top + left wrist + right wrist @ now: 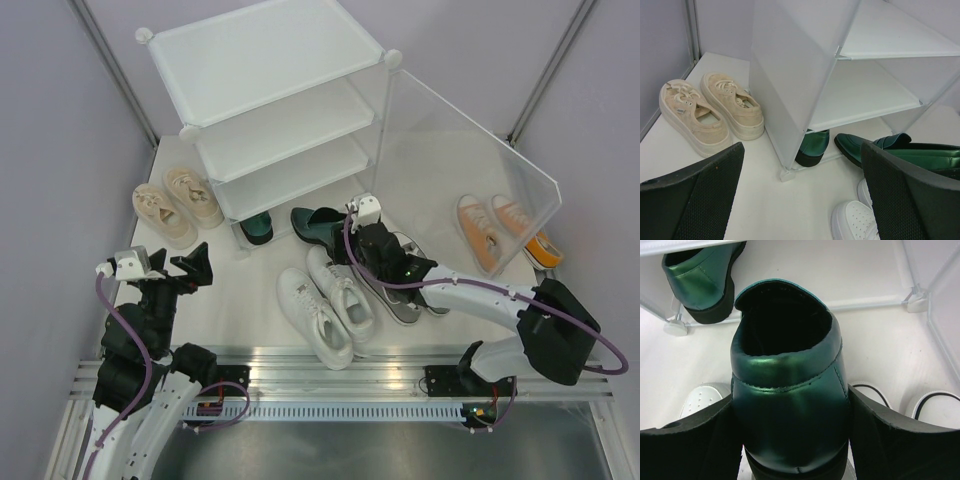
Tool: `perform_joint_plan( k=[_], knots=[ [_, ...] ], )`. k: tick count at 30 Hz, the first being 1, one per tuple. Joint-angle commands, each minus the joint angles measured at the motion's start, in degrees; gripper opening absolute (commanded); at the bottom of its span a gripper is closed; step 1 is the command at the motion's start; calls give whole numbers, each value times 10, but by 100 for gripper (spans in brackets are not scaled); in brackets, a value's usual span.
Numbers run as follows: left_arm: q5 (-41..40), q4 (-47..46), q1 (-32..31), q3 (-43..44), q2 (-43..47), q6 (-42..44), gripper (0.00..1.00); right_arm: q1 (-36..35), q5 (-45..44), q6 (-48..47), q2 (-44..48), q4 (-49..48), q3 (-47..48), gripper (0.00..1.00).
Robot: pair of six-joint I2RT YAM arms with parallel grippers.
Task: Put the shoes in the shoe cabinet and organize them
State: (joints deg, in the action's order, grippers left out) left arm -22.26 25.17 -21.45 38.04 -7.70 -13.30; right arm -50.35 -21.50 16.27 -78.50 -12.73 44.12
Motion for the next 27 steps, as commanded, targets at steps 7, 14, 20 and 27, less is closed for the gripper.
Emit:
perform_joint_plan(
  k=[7, 14, 20, 27],
  knots=[
    [8, -11, 2, -2, 5, 3, 100, 14, -19, 55, -45, -51, 68, 1],
    [10, -11, 2, -2, 7, 4, 100, 14, -10, 53, -93, -92, 79, 1],
    [12, -12, 2, -3, 5, 4, 100, 14, 3, 53, -127, -157, 53, 5],
    [13, -11, 2, -2, 6, 5, 100, 14, 12, 35, -135, -201, 27, 16]
  ],
)
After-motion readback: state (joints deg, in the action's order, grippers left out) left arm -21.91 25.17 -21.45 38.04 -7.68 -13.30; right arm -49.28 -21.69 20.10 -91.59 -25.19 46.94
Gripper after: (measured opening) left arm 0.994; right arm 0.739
